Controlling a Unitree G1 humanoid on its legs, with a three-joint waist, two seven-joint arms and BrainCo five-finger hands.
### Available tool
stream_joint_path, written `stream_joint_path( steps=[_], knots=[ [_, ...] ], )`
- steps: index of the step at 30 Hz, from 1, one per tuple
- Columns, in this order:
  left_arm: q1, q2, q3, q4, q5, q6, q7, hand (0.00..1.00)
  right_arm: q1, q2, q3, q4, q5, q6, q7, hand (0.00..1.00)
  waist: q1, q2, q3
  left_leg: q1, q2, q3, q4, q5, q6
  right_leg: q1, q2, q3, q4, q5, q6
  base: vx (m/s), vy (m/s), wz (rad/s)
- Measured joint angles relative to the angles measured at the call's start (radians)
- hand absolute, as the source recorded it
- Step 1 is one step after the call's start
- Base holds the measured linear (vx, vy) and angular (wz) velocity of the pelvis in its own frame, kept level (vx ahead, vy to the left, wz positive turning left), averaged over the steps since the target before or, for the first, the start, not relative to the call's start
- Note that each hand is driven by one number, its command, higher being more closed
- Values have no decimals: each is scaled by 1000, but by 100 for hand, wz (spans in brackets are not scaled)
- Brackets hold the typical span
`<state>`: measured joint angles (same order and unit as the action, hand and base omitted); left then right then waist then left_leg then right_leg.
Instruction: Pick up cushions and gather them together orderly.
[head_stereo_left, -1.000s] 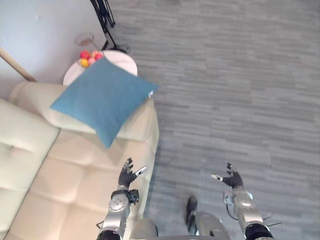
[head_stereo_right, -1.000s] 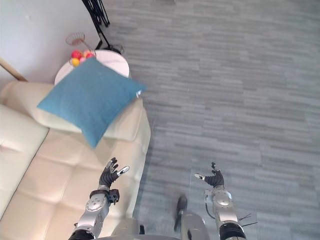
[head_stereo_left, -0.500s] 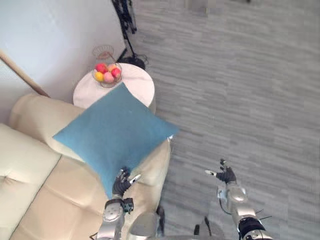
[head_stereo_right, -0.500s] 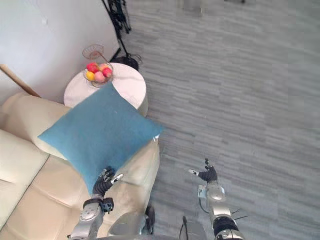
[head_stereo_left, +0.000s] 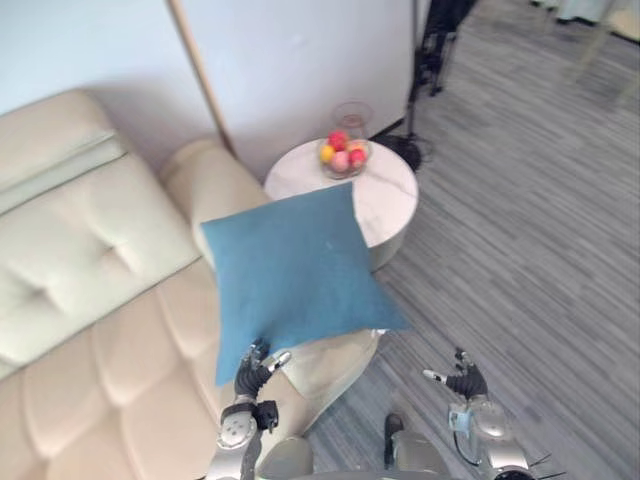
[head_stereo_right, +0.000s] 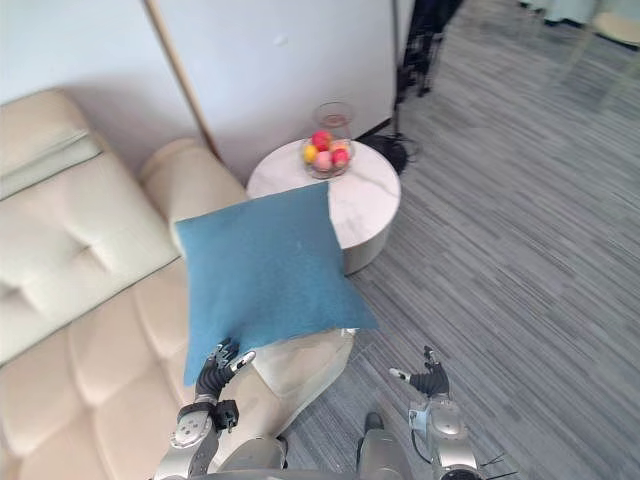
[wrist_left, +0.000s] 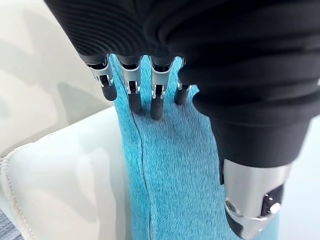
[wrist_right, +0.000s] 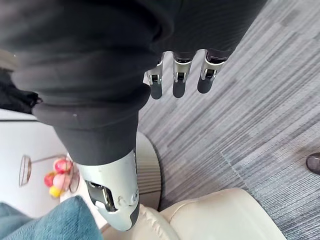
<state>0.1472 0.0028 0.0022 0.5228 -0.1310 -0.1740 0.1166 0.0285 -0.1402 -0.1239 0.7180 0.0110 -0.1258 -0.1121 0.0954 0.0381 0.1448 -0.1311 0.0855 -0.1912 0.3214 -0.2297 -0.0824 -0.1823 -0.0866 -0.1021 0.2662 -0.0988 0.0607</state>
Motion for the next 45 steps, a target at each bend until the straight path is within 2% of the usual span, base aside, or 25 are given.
stream_joint_path(
  steps=[1, 2, 4, 6, 8, 11, 14, 15, 16, 17, 19, 20, 21, 23, 25, 27, 30, 32, 34, 37, 40, 42, 45],
  knots=[
    [0, 5, 0, 0, -14, 0, 0, 0, -2, 1, -6, 4, 10, -3, -2, 0, 2, 2, -2, 0, 32, 129, -27, 19, 12, 12, -7, -33, -17, 3, -4, 6, -77, 85],
    [2, 10, 1, 2, -15, 0, 0, 0, -7, -3, -6, 4, 18, -3, -2, 0, 4, -4, -3, -1, 44, 183, -45, 43, 8, 15, -16, -45, -23, 5, -3, -2, -54, 84],
    [9, 18, 0, 17, -14, 0, -2, 0, -9, 1, -19, 4, 23, -5, -1, 0, -7, -17, -14, -2, 48, 365, -107, 111, 31, 33, -58, -100, -63, 22, 16, -1, 32, 80],
    [11, 26, 0, 26, -14, 0, -3, 0, -6, 7, -28, 4, 27, -5, -2, 0, -5, -20, -14, -5, 38, 407, -120, 127, 40, 62, -71, -126, -111, 45, 28, 21, 105, 47],
    [12, 49, -1, 46, -14, 0, -3, 0, -7, 13, -28, 4, 27, -5, -3, 0, -3, -23, -15, 3, 20, 400, -129, 130, 43, 93, -73, -133, -159, 68, 40, 16, 96, 18],
    [22, 74, -1, 48, -14, 0, -3, 0, -5, 15, -30, 1, 26, -5, -16, 0, -8, -27, -17, 11, 5, 396, -131, 131, 43, 107, -86, -140, -162, 72, 44, -4, 69, 10],
    [32, 92, 1, 50, -13, 0, -3, 0, -8, 17, -61, -41, 25, -5, -22, 0, -28, -42, -9, 28, -22, 398, -120, 116, 60, 62, -130, -131, -15, -5, 54, -50, 50, 7],
    [31, 107, 2, 55, -13, 1, -3, 0, 2, 12, -75, -93, 17, -5, -27, 0, -31, -57, 0, 15, -28, 383, -82, 72, 62, 34, -146, -89, 73, -39, 61, -108, 55, 12],
    [31, 121, 2, 55, -12, 1, -2, 0, 18, 12, -76, -130, 17, -5, -41, 0, -43, -60, 0, 16, -32, 365, -71, 65, 64, 25, -142, -35, 114, -43, 61, -97, 31, 18],
    [30, 126, 5, 55, -12, 1, -2, 0, 21, 12, -79, -141, 17, -5, -41, 0, -56, -61, -1, 16, -34, 355, -71, 64, 64, 18, -140, -15, 133, -44, 59, 12, 31, 48],
    [25, 160, 12, 54, -11, -1, 5, 0, 25, 12, -98, -157, 17, -5, -43, 0, -82, -63, -6, 12, -39, 315, -71, 79, 54, 19, -108, 83, 110, -71, 19, 35, -23, 48],
    [23, 169, 13, 54, -11, -1, 13, 0, 26, 12, -107, -164, 17, -5, -45, 0, -82, -75, -14, 4, -41, 309, -67, 80, 52, 30, -107, 92, 84, -81, 24, 8, -59, 29],
    [16, 176, 23, 55, -11, -2, 20, 0, 30, 8, -118, -186, 17, -5, -55, 0, -82, -78, -16, -9, -45, 299, -64, 83, 48, 46, -107, 92, 46, -93, 51, 23, -93, 24],
    [-4, 176, 70, 55, -11, -7, 22, 0, 30, -12, -151, -255, 18, -6, -59, 0, -82, -58, -12, -17, -34, 274, -82, 106, 33, 54, -87, 73, 17, -80, 52, 38, -101, 21],
    [-16, 179, 97, 55, -11, -8, 31, 0, 28, -42, -152, -285, 21, -12, -56, 0, -80, -49, -18, -16, -21, 271, -99, 114, 24, 57, -72, 69, -1, -69, 52, 48, -75, 3],
    [-47, 196, 111, 55, -11, -9, 38, 0, 17, -89, -152, -313, 30, -27, -32, 0, -87, -37, -25, -9, -14, 246, -159, 150, 16, 78, -59, 42, -58, -42, 47, 101, -102, 18],
    [-117, 223, 109, 55, -11, -10, 38, 0, -6, -122, -136, -304, 60, -26, -5, 0, -85, -37, -25, 6, -9, 238, -221, 186, 10, 92, -50, 21, -96, -28, 39, 79, -55, 19],
    [-177, 251, 85, 79, -11, -10, 39, 0, -53, -135, -105, -272, 82, -26, 11, 0, -87, -36, -25, 8, -8, 236, -248, 208, 8, 89, -49, 19, -104, -22, 33, 38, -35, 8],
    [-283, 281, 41, 131, -12, -11, 39, 0, -139, -150, -44, -203, 119, -25, 27, 0, -86, -31, -17, -6, -6, 231, -290, 249, 8, 75, -41, 17, -134, 8, 28, -20, -20, 10],
    [-431, 288, 3, 175, -14, -13, 43, 0, -265, -149, 3, -160, 170, -26, 28, 0, -86, -21, 19, -89, -1, 220, -295, 286, 8, -5, -35, 17, -129, 33, 19, -121, 2, 10],
    [-589, 291, -38, 227, -30, -17, 54, 0, -441, -141, 26, -67, 217, -25, 24, 0, -83, -16, 93, -161, 1, 218, -323, 342, 10, -91, -32, 19, -116, 52, 17, -195, -3, 7],
    [-639, 287, -55, 241, -48, -21, 63, 0, -514, -140, 38, -27, 232, -24, 16, 0, -82, -13, 122, -200, 3, 218, -323, 354, 9, -138, -30, 22, -98, 59, 16, -201, -4, -1],
    [-736, 265, -116, 311, -85, -22, 85, 0, -621, -117, 66, 42, 266, -25, -23, 0, -81, -10, 158, -243, 2, 219, -360, 398, 9, -228, -30, 34, -39, 59, 16, -160, -5, -2]
  ],
)
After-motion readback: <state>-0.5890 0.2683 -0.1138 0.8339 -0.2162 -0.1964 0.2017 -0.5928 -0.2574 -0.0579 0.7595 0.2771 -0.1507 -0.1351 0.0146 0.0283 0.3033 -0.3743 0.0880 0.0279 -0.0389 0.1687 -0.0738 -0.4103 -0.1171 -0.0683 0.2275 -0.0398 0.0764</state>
